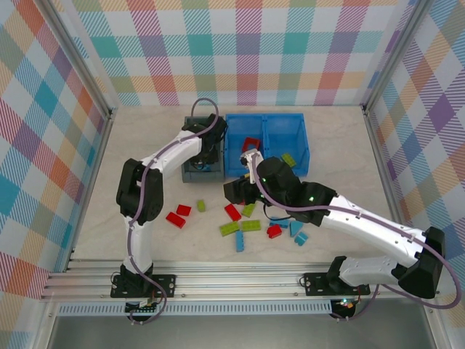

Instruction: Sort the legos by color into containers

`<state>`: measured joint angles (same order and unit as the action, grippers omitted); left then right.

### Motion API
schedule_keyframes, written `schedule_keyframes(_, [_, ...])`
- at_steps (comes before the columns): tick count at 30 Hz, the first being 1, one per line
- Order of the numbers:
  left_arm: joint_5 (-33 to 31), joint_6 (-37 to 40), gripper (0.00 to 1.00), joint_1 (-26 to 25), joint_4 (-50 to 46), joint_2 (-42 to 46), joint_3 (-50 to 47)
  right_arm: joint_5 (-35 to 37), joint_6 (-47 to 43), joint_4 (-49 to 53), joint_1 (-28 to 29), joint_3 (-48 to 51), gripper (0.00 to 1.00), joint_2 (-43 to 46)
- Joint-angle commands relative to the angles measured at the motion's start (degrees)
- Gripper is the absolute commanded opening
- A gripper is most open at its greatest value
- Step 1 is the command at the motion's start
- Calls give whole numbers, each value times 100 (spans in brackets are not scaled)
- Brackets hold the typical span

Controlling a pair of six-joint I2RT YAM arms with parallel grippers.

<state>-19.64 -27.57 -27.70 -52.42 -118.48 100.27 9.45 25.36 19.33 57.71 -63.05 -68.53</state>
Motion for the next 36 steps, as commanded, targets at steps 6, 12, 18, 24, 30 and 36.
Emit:
schedule_keyframes(6, [-242,107,50,99,-175,-204,289,21,229,-110,-26,208,66,231])
schedule_keyframes(12, [-247,69,57,82,-255,309,248,385,513,434,-100,359,67,384])
schedule_keyframes(18, [-79,-104,64,-73,-219,1257,28,1426,2924,3193,-131,91,66,47])
schedule_keyframes(24, [690,249,74,-758,1015,3405,-1822,434,4809,3247,-129,881,74,-364])
schedule_keyframes(30, [2264,429,80,-1540,1848,5442,-3745,69,5875,2803,-175,1264,86,-897])
schedule_keyframes(36, [3183,434,81,-2191,2217,6623,-4661,-70,6290,2177,-405,1655,87,-1189])
